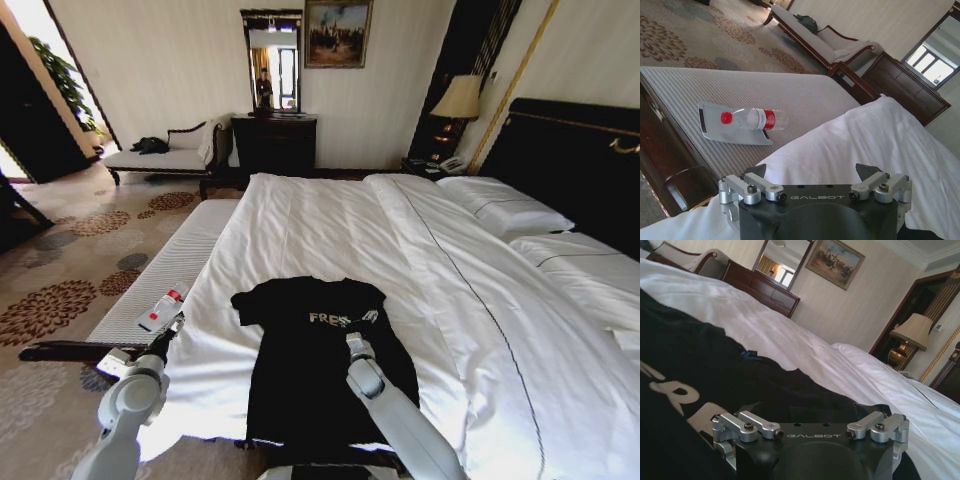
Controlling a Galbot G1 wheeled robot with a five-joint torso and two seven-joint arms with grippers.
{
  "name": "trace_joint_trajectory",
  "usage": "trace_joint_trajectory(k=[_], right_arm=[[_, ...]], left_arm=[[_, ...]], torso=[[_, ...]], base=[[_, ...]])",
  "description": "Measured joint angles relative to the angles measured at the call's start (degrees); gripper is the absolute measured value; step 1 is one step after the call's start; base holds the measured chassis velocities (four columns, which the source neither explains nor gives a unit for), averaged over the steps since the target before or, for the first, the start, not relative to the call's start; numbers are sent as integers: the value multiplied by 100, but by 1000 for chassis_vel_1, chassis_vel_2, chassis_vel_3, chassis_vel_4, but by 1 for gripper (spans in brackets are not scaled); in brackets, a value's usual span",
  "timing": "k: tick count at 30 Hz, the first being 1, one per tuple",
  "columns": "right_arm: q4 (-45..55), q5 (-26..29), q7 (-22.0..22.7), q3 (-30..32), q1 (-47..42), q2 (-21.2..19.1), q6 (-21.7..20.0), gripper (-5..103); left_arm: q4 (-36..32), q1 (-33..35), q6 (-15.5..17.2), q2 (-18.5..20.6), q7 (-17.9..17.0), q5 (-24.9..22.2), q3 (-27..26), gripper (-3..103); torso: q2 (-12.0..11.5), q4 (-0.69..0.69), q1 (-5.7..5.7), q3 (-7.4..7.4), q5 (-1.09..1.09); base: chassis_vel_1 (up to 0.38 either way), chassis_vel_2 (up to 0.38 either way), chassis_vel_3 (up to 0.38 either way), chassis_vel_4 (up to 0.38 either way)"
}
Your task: Fold the clothes on the bed.
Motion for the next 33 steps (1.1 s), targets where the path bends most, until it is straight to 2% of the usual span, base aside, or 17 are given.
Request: trace_joint_trajectory(k=[4, 6, 7, 10, 12, 17, 19, 22, 23, 24, 25, 27, 28, 29, 31, 32, 33], right_arm=[[-107, -58, 111, -10, 32, 47, -116, 103], [-135, -49, 169, 14, 51, 61, -197, 95], [-135, -49, 169, 14, 51, 61, -197, 95], [-189, -64, 227, 68, 78, 61, -241, 79], [-206, -65, 239, 81, 82, 61, -243, 79], [-253, -86, 259, 123, 88, 59, -231, 51], [-261, -86, 259, 126, 92, 60, -216, 51], [-295, -82, 256, 128, 114, 79, -148, 35], [-295, -82, 256, 128, 114, 79, -148, 35], [-303, -77, 247, 128, 121, 85, -110, 30], [-307, -70, 235, 128, 125, 87, -73, 30], [-309, -43, 106, 123, 130, 99, 154, 19], [-309, -43, 106, 123, 130, 99, 154, 19], [-309, -41, 19, 123, 129, 104, 295, 14], [-286, -51, -318, 133, 101, 114, 852, 3], [-286, -51, -318, 133, 101, 114, 852, 3], [-266, -67, -488, 135, 74, 115, 1131, 1]], left_arm=[[2, 2, -3, 10, 1, 3, 2, 100], [9, 6, -7, 27, 2, 4, 1, 100], [9, 6, -7, 27, 2, 4, 1, 100], [32, 5, -13, 48, 3, 11, 0, 100], [35, 0, -14, 47, 4, 17, 7, 100], [43, -18, -15, 28, 6, 49, 33, 100], [47, -17, -18, 28, 7, 57, 33, 100], [55, -13, -31, 30, 15, 65, 29, 100], [55, -13, -31, 30, 15, 65, 29, 100], [55, -12, -37, 31, 17, 64, 25, 100], [55, -11, -39, 32, 18, 63, 21, 100], [55, -7, -43, 34, 21, 61, 14, 100], [55, -7, -43, 34, 21, 61, 14, 100], [55, -5, -46, 34, 21, 61, 12, 100], [59, -3, -51, 29, 23, 61, 11, 100], [59, -3, -51, 29, 23, 61, 11, 100], [62, -5, -52, 24, 24, 62, 10, 100]], torso=[[0, 0, 0, 0, 0], [0, 0, 0, 0, 0], [0, 0, 0, 0, 0], [0, 0, 0, 0, 0], [0, 0, 0, 0, 0], [0, 0, 0, 0, 0], [0, 0, 0, 0, 0], [0, 0, 0, 0, 0], [0, 0, 0, 0, 0], [0, 0, 0, 0, 0], [0, 0, 0, 0, 0], [0, 0, 0, 0, 0], [0, 0, 0, 0, 0], [0, 0, 0, 0, 0], [0, 0, 0, 0, 0], [0, 0, 0, 0, 0], [0, 0, 0, 0, 0]], base=[[0, 0, 0, 0], [0, 0, 0, 0], [0, 0, 0, 0], [0, 0, 0, 0], [0, 0, 0, 0], [0, 0, 0, 0], [0, 0, 0, 0], [0, 0, 0, 0], [0, 0, 0, 0], [0, 0, 0, 0], [0, 0, 0, 0], [0, 0, 0, 0], [0, 0, 0, 0], [0, 0, 0, 0], [0, 0, 0, 0], [0, 0, 0, 0], [0, 0, 0, 0]])
